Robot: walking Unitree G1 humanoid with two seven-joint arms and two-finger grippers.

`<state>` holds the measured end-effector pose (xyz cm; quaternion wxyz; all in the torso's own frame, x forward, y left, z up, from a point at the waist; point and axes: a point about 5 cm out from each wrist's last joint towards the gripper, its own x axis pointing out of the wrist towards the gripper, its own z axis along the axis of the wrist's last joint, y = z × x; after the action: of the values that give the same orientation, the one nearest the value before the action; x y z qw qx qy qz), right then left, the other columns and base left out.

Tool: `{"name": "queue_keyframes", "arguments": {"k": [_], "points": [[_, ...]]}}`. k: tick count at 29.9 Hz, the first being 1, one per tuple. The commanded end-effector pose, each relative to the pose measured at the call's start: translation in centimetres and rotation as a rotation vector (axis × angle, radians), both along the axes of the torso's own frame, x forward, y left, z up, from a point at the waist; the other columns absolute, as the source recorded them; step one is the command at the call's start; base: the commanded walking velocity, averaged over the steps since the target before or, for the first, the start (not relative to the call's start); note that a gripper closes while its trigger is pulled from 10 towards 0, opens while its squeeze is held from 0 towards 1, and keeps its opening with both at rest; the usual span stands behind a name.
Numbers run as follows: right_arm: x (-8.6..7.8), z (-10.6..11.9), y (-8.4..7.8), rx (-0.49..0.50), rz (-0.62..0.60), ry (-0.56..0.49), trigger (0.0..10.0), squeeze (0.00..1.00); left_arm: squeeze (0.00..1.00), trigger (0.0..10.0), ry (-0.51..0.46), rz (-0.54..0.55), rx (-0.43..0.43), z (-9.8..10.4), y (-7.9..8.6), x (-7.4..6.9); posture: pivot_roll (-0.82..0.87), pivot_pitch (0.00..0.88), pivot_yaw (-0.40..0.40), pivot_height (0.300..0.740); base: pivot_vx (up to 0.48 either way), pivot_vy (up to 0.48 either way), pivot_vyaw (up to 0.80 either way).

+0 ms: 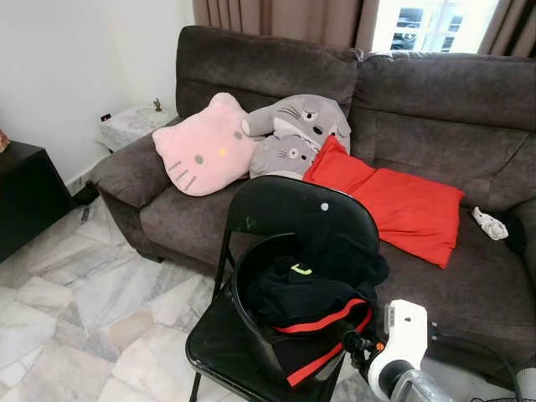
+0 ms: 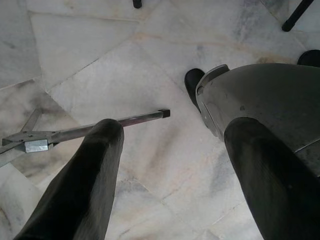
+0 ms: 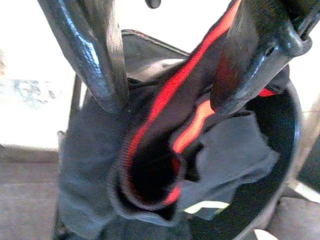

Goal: Hang hanger

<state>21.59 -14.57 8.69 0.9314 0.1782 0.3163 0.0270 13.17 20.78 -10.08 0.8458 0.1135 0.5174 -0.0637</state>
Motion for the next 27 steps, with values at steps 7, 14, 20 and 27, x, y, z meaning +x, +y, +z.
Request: {"name": "queue_keyframes", "arguments": {"k": [7,14,20,27], "points": [[0.7,1.4,1.5,0.164,-0.095,-0.041,10.0,0.00,0.00,10.0,0.017,0.010,0.001,-0.2,0.0,-0.4,-0.11,0.000,0.033,0.740,0.000,0.000,0.00],[1.0,0.9,2.7,0.207,-0.063,-0.002,10.0,0.00,0.00,10.0,0.015,0.009,-0.001,-0.2,-0.1,-0.4,-0.10,0.000,0.028,0.740,0.000,0.000,0.00],[2.1,1.0,3.0,0.200,-0.020,-0.014,10.0,0.00,0.00,10.0,0.013,0.016,-0.002,-0.2,-0.1,-0.4,-0.09,0.000,0.023,0.740,0.000,0.000,0.00],[2.6,0.9,3.5,0.200,0.007,-0.012,10.0,0.00,0.00,10.0,0.017,0.019,-0.002,-0.2,0.0,-0.5,-0.08,0.000,0.024,0.740,0.000,0.000,0.00]]}}
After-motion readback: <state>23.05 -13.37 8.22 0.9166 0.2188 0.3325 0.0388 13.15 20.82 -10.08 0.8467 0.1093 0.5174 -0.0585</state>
